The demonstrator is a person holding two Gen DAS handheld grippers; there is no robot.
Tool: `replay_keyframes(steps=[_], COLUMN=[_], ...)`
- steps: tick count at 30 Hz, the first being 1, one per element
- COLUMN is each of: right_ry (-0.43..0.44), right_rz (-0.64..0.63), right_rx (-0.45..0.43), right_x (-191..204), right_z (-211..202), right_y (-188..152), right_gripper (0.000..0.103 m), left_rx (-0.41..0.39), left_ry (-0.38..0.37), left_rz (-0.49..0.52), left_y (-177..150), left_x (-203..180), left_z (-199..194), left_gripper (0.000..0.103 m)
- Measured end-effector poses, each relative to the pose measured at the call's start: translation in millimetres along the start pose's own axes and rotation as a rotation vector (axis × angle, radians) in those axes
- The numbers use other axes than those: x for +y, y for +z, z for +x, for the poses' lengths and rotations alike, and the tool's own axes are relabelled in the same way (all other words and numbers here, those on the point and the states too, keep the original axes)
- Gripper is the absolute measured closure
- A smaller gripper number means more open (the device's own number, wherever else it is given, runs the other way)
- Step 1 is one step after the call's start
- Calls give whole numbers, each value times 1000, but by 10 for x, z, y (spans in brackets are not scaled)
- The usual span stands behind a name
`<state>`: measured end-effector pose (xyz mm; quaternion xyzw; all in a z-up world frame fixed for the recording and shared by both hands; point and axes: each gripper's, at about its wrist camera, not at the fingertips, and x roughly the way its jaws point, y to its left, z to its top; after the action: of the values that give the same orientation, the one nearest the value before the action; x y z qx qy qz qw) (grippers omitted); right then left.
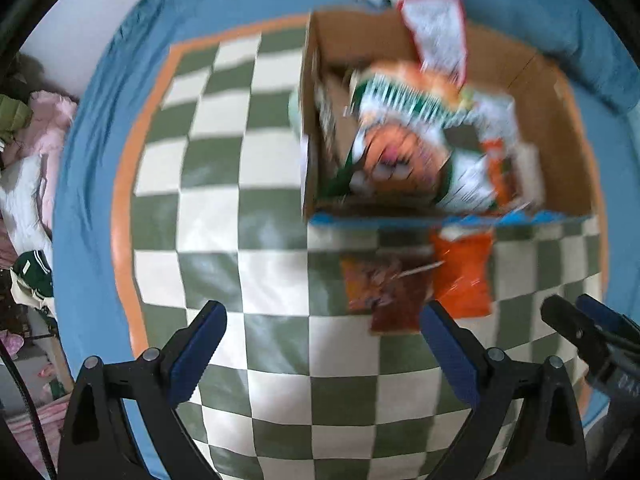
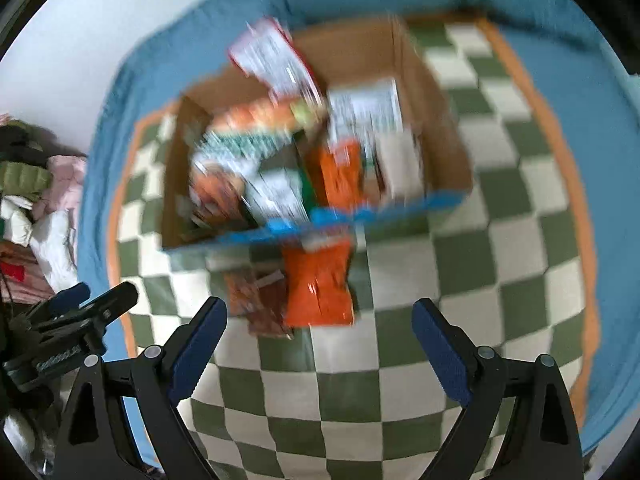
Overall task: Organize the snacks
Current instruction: 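Grasp the orange packet with the right tool while the left tool grasps the brown packet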
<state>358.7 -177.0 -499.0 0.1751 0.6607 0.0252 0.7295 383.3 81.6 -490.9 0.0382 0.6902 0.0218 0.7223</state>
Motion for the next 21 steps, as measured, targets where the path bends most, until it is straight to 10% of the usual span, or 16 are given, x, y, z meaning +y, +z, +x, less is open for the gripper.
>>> replay_keyframes(steps=[11,21], right_ry=[-11,-102], right_rz=[108,24], right_rx=[157,145], right_x=[-54,33], right_z=[1396,1529], right_y=[77,49], right_gripper=[26,42], left_rx=[102,148], left_ry=[36,-6], left_rz=[62,86], left_y=[-33,-42], left_x=[-20,-258], left_z=[801,1065], left_gripper=[4,4])
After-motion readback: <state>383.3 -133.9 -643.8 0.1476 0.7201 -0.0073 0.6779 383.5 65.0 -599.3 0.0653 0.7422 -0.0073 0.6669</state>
